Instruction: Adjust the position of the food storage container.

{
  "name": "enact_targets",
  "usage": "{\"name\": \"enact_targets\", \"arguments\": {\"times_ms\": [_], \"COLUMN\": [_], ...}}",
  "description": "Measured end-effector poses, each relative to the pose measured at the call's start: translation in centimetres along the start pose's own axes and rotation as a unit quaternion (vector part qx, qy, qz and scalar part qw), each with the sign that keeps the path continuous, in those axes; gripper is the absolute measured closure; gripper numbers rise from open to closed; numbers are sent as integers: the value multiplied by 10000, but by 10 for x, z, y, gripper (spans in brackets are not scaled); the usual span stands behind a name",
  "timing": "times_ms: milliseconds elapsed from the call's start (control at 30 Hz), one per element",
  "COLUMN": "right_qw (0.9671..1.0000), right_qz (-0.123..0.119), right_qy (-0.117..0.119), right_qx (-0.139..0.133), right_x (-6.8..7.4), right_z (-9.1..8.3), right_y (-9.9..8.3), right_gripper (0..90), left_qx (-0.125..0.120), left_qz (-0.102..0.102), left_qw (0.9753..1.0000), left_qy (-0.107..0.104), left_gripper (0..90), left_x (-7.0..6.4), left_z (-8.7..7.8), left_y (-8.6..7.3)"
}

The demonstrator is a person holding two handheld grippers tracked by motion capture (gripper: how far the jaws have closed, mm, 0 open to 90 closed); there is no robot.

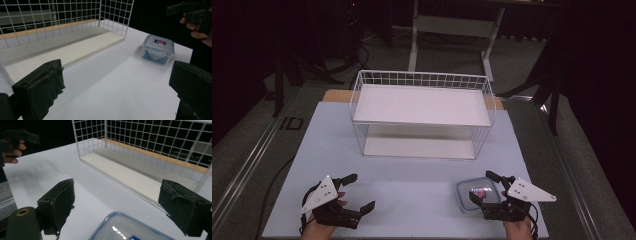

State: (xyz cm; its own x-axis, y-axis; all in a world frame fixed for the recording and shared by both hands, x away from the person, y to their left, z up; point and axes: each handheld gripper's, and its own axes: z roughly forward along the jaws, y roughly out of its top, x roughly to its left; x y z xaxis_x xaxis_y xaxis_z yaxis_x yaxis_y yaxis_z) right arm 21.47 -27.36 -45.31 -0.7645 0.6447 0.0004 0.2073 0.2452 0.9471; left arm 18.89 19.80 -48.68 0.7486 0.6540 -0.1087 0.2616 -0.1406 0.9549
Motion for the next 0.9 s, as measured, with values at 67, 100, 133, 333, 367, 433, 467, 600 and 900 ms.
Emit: {"name": "enact_targets", "arguments": {"times_ms": [67, 100, 133, 333, 367, 433, 467, 600, 900], "right_qw": [9999, 9998, 9998, 9989, 9989, 9977, 9977, 9989, 9995], "right_qz": [-121, -129, -129, -85, -106, 38, 73, 117, 171], "right_qy": [70, 136, 136, 434, 426, 614, 598, 385, -115], "right_qx": [-9, -14, -14, -151, -160, -271, -303, -237, 237], "right_x": [2, 2, 2, 8, 8, 6, 4, -8, -46], "right_z": [-1, -1, -1, -4, -4, -4, -4, -3, -4], "right_y": [3, 5, 5, 21, 24, 28, 30, 37, 27], "right_gripper": [133, 133, 133, 133, 132, 121, 121, 114, 199], "left_qx": [10, 10, 10, 7, 23, 41, 45, 87, 87], "left_qz": [-44, -36, -36, -19, -11, -18, -33, -21, -49], "left_qw": [10000, 10000, 10000, 10000, 10000, 10000, 10000, 10000, 9999], "left_qy": [-25, -17, -17, -6, -3, -2, -16, -7, -20], "left_gripper": [3, 3, 3, 3, 3, 3, 3, 3, 3], "left_x": [0, -1, -1, -2, -2, -1, -1, 0, 0], "left_z": [0, 0, 0, 0, 1, 2, 2, 2, 3], "left_y": [0, 0, 0, 0, 0, -1, -1, -2, -2]}}
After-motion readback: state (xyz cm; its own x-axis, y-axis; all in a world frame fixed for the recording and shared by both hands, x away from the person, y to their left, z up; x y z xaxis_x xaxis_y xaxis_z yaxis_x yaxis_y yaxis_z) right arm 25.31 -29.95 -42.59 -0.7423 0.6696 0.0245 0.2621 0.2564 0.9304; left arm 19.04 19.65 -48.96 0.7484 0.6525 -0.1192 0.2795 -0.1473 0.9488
